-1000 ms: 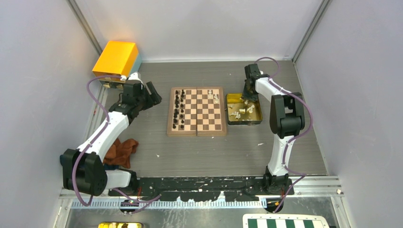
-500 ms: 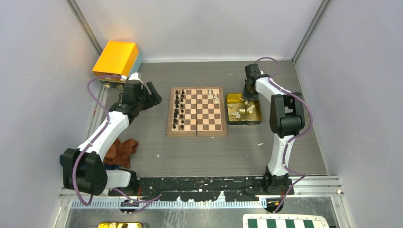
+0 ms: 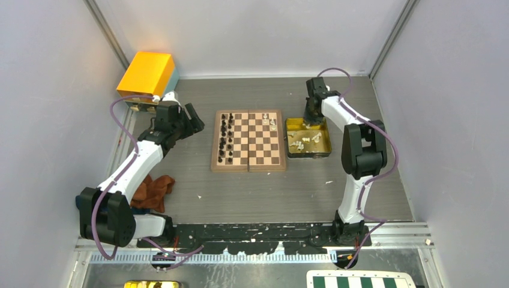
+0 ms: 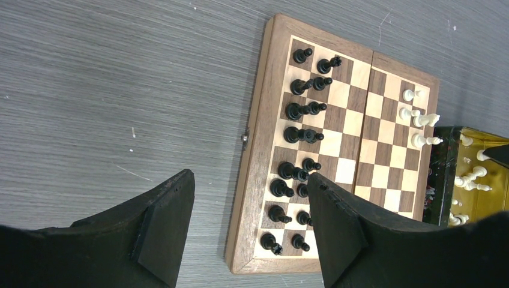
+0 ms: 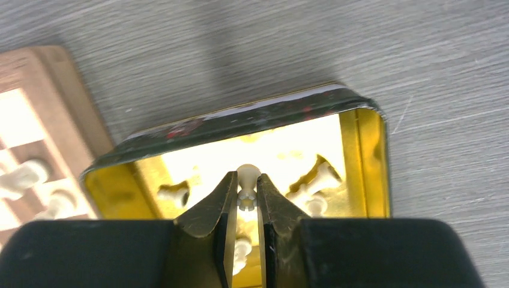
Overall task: Set up the chess pieces on the board
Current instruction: Pick up the chess piece from the storage box, then place the chess piece on the chessboard.
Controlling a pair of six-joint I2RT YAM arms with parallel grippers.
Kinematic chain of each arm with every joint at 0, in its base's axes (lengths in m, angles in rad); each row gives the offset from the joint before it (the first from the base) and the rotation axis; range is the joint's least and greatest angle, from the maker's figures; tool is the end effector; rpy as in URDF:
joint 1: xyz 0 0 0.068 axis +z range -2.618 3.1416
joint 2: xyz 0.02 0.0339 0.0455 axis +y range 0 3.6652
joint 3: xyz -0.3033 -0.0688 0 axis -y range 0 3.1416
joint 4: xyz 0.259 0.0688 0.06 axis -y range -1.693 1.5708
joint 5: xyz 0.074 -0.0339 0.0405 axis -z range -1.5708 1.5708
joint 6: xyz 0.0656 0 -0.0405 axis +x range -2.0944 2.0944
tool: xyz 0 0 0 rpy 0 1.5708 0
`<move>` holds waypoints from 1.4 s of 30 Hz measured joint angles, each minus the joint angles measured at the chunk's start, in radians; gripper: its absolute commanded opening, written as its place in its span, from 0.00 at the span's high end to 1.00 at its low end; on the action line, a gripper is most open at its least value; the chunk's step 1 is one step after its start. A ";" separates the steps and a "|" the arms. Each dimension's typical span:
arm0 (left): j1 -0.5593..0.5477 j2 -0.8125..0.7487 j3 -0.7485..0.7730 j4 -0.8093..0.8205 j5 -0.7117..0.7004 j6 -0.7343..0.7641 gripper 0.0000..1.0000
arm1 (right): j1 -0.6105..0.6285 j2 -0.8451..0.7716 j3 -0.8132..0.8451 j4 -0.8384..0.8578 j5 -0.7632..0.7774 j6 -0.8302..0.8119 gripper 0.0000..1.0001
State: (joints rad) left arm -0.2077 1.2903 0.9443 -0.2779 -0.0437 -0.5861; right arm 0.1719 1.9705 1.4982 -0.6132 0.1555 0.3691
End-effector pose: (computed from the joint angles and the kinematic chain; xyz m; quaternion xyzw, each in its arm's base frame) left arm 0.3071 -0.0618 0.2920 -0.1771 0.8720 -0.1583 0.4279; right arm 0.4557 0.0688 0.2057 0.1138 0.9612 -0.0086 0.2510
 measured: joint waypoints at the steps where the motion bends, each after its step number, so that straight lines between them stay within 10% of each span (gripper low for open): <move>1: 0.000 0.000 0.000 0.000 0.000 0.000 0.30 | 0.011 -0.010 0.007 -0.010 0.000 0.000 0.92; 42: -0.003 -0.078 -0.037 0.003 0.000 -0.001 0.30 | 0.250 0.410 0.710 -0.230 0.000 -0.032 0.93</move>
State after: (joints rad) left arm -0.2104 1.2121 0.9073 -0.2752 -0.0441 -0.5869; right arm 0.4217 2.3810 2.2082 -0.8436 0.1551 0.3367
